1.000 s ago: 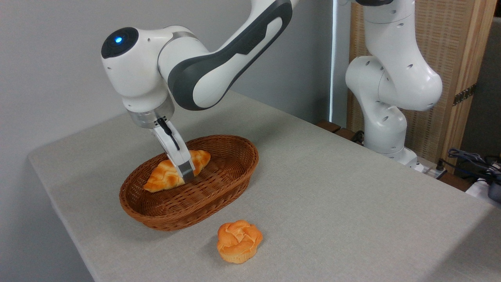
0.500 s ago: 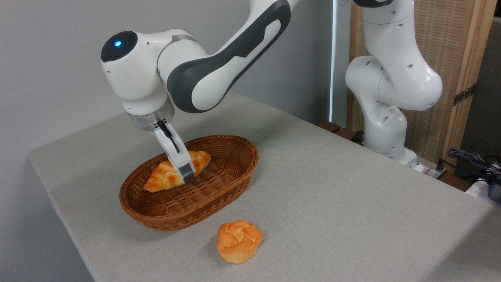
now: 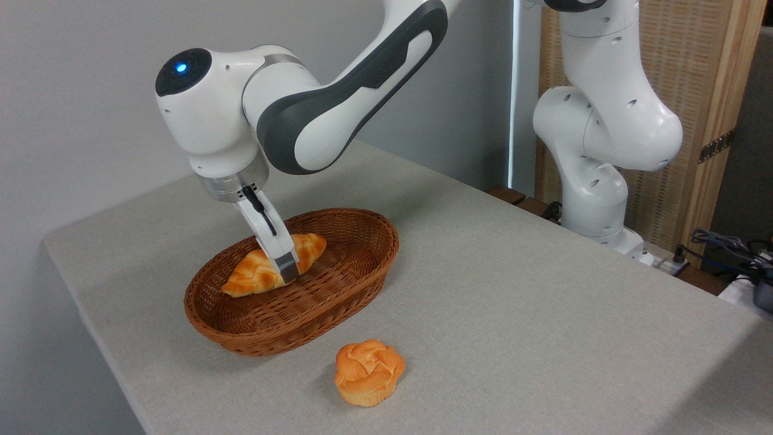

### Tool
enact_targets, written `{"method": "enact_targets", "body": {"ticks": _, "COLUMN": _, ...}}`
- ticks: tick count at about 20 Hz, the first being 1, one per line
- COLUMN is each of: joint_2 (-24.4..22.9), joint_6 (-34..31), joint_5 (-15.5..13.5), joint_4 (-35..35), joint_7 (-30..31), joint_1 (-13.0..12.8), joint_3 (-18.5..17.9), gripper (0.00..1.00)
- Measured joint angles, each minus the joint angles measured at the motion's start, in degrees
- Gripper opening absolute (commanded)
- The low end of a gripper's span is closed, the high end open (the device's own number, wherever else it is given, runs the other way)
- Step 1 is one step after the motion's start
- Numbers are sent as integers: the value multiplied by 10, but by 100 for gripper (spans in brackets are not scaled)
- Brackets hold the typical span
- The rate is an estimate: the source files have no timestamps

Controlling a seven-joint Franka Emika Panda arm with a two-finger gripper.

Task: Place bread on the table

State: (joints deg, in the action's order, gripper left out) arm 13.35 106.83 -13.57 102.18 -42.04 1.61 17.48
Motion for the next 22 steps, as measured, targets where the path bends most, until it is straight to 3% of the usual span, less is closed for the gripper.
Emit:
{"method": "enact_targets", "body": {"ticks": 9, "joint_2": 1, "joint_6": 0, "joint_5": 0, "joint_4": 0, "joint_7": 0, "joint_1": 0, "joint_3": 0, "gripper": 29}}
{"method": "enact_targets", "body": {"ticks": 22, "joint_2": 1, "joint_6": 0, "joint_5": 0, "joint_4": -1, "joint_7": 0, "joint_1": 0, "joint_3": 0, "gripper": 28}}
